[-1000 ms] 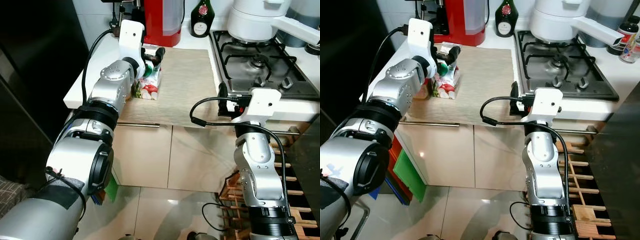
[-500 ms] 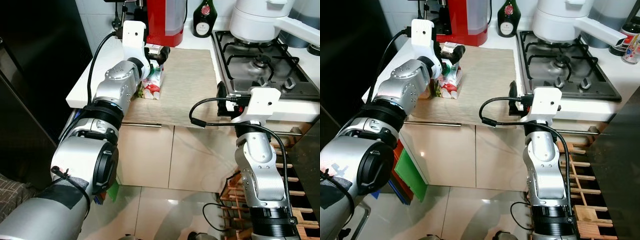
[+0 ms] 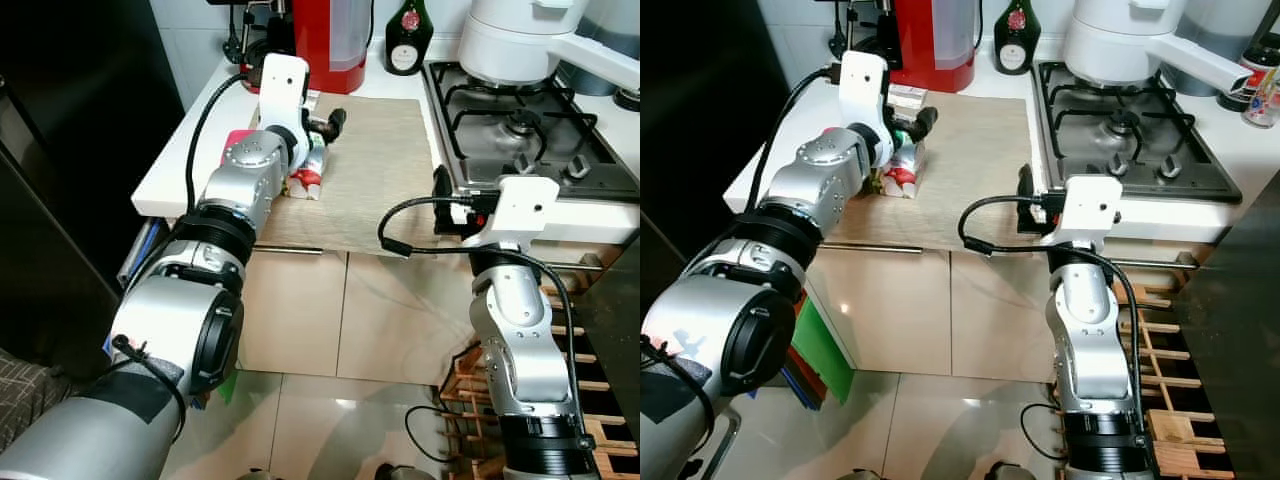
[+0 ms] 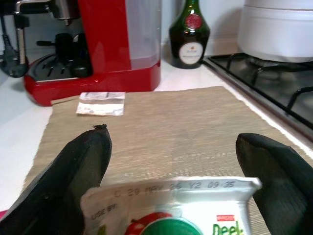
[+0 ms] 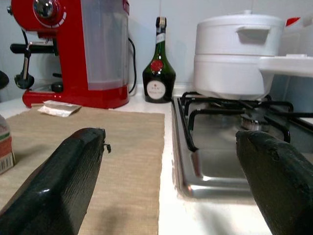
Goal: Restocking fridge
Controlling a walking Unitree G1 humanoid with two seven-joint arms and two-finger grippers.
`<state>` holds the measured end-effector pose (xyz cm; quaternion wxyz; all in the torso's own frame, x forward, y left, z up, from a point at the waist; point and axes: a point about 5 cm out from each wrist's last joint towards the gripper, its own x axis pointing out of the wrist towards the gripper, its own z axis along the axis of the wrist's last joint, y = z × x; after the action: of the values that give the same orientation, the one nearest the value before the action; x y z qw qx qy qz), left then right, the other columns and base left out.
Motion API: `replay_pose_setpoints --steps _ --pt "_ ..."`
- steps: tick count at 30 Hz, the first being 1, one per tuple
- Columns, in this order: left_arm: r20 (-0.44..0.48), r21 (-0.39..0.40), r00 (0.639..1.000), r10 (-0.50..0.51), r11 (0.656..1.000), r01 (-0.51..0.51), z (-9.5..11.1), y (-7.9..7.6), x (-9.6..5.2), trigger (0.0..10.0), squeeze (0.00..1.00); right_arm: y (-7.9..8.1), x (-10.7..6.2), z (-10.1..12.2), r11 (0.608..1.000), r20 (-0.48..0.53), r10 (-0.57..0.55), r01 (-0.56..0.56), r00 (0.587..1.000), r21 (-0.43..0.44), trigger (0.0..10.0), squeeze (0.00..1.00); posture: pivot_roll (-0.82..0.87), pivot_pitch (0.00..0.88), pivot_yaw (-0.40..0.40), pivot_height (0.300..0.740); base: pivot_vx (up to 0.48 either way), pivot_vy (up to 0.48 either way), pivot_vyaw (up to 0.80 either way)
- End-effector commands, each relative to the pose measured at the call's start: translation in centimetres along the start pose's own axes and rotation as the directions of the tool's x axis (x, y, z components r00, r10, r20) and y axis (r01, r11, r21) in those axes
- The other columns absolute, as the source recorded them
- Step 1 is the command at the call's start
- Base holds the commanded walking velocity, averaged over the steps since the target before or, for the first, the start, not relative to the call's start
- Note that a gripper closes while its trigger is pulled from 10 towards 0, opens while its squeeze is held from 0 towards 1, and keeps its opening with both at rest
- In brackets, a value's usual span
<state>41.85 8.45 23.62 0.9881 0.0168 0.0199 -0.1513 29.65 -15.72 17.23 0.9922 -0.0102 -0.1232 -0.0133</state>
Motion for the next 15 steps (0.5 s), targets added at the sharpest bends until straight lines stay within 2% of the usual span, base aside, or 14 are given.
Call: replay_pose_setpoints --steps 1,10,15 --pt "-0.030 -0.019 0.999 0.041 0.999 -0.041 -0.9 0.4 -0.1 10.0 0.00 0.2 0.0 0.3 1.000 0.008 0.014 -0.014 1.000 0.000 10.0 0.00 -0.09 0.000 0.055 0.740 0.000 0.000 0.00" --pt "-0.105 -0.109 0.993 0.060 0.992 -0.071 -2.6 0.4 -0.3 10.0 0.00 0.3 0.1 0.2 1.000 0.004 0.018 -0.018 1.000 -0.001 10.0 0.00 -0.09 0.000 0.055 0.740 0.000 0.000 0.00" --pt "-0.088 -0.075 0.995 0.046 0.996 -0.053 -2.6 0.0 -0.2 10.0 0.00 0.4 0.1 0.1 1.000 0.001 0.017 -0.017 1.000 0.002 10.0 0.00 -0.09 0.000 0.056 0.740 0.000 0.000 0.00"
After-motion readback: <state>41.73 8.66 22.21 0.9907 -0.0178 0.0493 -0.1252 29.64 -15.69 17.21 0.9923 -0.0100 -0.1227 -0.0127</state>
